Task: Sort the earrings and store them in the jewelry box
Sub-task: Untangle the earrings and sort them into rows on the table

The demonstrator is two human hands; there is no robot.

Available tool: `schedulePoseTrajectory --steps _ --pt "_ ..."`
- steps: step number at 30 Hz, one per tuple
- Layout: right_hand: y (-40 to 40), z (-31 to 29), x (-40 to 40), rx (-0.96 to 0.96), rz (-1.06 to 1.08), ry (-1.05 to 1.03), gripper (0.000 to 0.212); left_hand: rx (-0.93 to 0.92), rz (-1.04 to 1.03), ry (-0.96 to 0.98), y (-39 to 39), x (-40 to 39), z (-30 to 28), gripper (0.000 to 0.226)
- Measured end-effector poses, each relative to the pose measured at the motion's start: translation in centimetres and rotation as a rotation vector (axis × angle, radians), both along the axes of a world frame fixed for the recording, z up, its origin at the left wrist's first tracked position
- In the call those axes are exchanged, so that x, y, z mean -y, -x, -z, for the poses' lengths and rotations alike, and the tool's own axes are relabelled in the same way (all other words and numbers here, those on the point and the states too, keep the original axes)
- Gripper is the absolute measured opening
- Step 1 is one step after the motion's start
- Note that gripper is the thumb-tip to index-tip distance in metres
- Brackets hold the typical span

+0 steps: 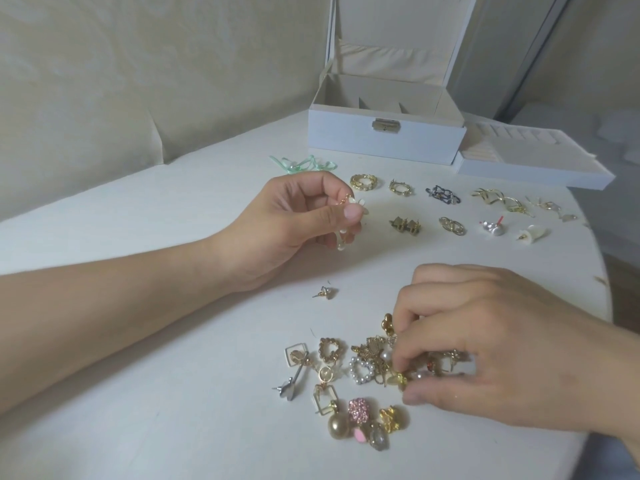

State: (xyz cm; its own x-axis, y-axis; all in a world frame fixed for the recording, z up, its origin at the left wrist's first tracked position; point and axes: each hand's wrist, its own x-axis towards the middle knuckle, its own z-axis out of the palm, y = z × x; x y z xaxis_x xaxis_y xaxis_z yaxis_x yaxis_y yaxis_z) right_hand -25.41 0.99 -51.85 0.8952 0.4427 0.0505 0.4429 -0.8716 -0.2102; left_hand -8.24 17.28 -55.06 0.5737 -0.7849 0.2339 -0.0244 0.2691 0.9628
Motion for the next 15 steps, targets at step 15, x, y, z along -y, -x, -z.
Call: schedulePoseTrajectory --steps 15 --pt "-1.7 -0.2 2.5 -0.062 0.239 -0.977 0.017 0.025 0.134 0.01 -0.1 -0.3 0.0 0.025"
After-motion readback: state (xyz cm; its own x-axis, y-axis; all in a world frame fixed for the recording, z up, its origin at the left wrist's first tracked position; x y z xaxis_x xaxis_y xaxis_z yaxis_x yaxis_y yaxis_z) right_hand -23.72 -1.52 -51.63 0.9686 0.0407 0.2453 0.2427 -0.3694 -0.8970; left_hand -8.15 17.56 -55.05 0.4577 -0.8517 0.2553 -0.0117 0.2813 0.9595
